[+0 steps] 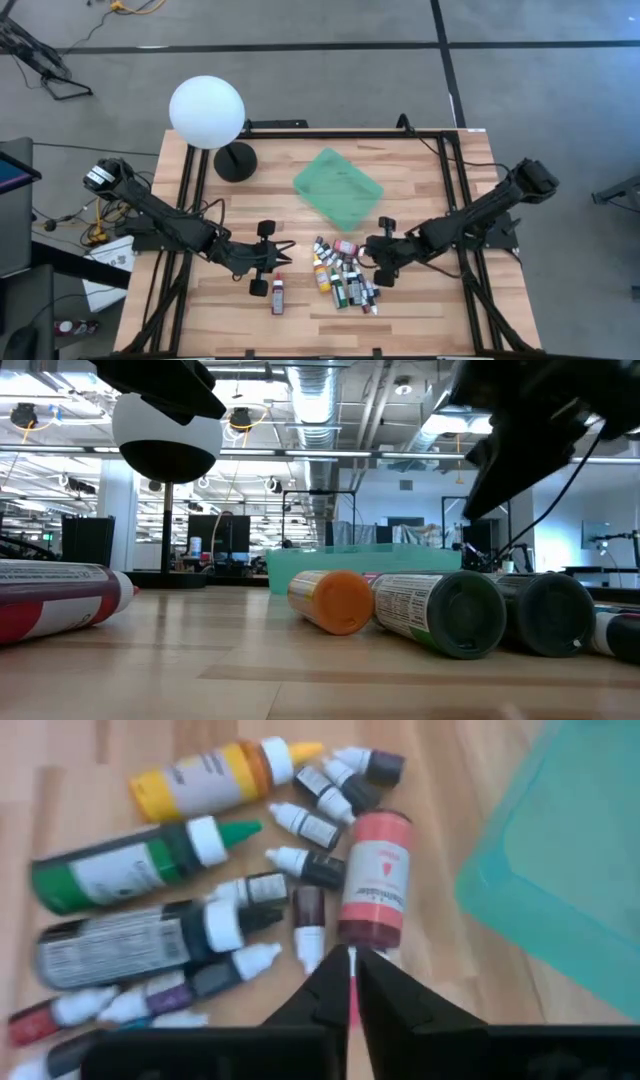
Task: Pick & Place food coloring
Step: Put the large pink food coloring bottle into the green bin
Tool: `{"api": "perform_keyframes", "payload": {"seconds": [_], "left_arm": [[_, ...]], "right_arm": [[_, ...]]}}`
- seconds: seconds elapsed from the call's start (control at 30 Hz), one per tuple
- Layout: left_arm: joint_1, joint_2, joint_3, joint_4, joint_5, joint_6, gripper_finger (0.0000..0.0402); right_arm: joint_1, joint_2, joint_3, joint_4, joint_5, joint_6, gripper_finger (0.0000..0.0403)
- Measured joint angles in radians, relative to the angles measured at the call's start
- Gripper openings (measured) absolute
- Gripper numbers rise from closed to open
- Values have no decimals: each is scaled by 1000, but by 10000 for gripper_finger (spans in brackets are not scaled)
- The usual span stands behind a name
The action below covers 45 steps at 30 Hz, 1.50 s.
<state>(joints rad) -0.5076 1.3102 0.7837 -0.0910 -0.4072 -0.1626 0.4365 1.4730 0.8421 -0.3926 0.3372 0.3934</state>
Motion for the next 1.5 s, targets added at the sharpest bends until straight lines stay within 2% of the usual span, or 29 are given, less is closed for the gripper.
{"api": "perform_keyframes", "payload": {"seconds": [0.17,0.4,0.73,0.9,1.1,1.33,1.5], "left_arm": [[0,0,0,0,0,0,16],[0,0,0,-1,0,8,16],[0,0,0,-3,0,21,16],[0,0,0,-4,0,22,16],[0,0,0,-5,0,22,16],[0,0,0,-7,0,22,16],[0,0,0,-7,0,22,16]], "right_arm": [[-42,56,0,1,-7,6,71],[-77,88,1,22,-101,7,136],[-94,127,0,4,-136,8,183],[-106,183,0,13,-183,8,190],[-112,226,0,31,-181,8,185],[-111,225,0,31,-175,-2,156],[-112,221,0,27,-150,-10,119]]}}
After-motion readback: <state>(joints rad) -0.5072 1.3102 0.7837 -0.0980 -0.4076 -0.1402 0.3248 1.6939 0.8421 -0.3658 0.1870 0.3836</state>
